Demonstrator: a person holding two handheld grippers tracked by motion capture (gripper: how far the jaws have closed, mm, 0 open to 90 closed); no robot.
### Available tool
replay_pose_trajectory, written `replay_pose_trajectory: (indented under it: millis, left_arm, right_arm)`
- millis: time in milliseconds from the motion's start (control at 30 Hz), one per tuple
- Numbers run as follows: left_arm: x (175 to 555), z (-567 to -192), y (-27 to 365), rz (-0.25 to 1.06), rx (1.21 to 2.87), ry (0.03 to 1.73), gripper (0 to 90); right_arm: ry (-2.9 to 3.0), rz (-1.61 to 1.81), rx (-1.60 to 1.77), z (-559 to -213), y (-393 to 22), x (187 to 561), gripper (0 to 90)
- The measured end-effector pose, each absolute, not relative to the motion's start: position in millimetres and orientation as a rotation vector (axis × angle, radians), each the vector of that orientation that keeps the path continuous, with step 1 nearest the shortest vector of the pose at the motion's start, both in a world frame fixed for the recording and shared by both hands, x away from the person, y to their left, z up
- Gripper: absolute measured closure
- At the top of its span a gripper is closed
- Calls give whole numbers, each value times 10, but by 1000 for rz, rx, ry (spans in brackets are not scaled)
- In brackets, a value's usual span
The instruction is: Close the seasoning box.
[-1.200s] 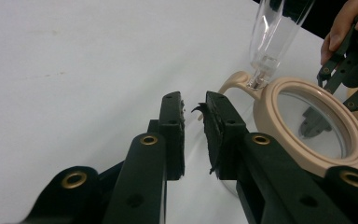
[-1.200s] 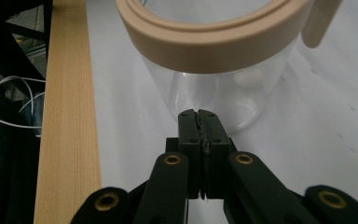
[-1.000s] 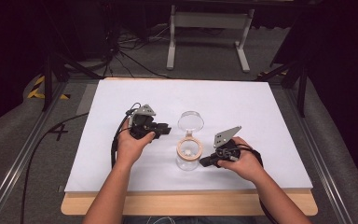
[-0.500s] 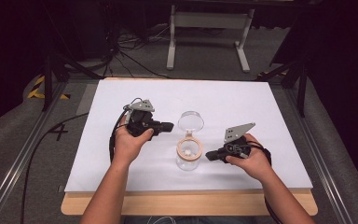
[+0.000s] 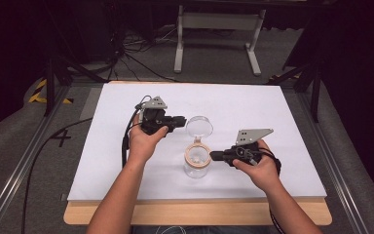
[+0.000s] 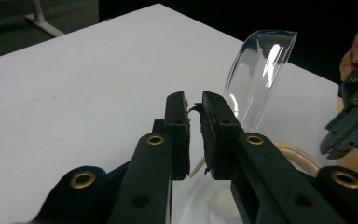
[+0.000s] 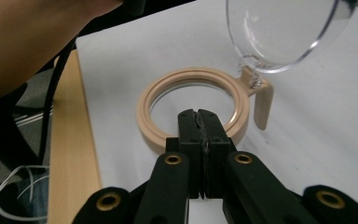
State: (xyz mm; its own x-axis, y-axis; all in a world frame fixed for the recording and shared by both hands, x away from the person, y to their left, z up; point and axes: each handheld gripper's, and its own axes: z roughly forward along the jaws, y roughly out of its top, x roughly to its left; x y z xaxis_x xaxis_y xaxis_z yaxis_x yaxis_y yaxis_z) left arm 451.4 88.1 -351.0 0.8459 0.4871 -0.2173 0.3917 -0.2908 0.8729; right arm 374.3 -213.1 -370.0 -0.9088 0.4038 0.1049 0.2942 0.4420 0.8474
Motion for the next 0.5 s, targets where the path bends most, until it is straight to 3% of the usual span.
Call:
replay_pose_trajectory:
  millis: [500]
  left_arm:
    - [4423, -3466, 861, 111, 1951, 605, 800]
  right_arm:
    - [2542, 1543, 621, -3701, -1990, 3768, 900]
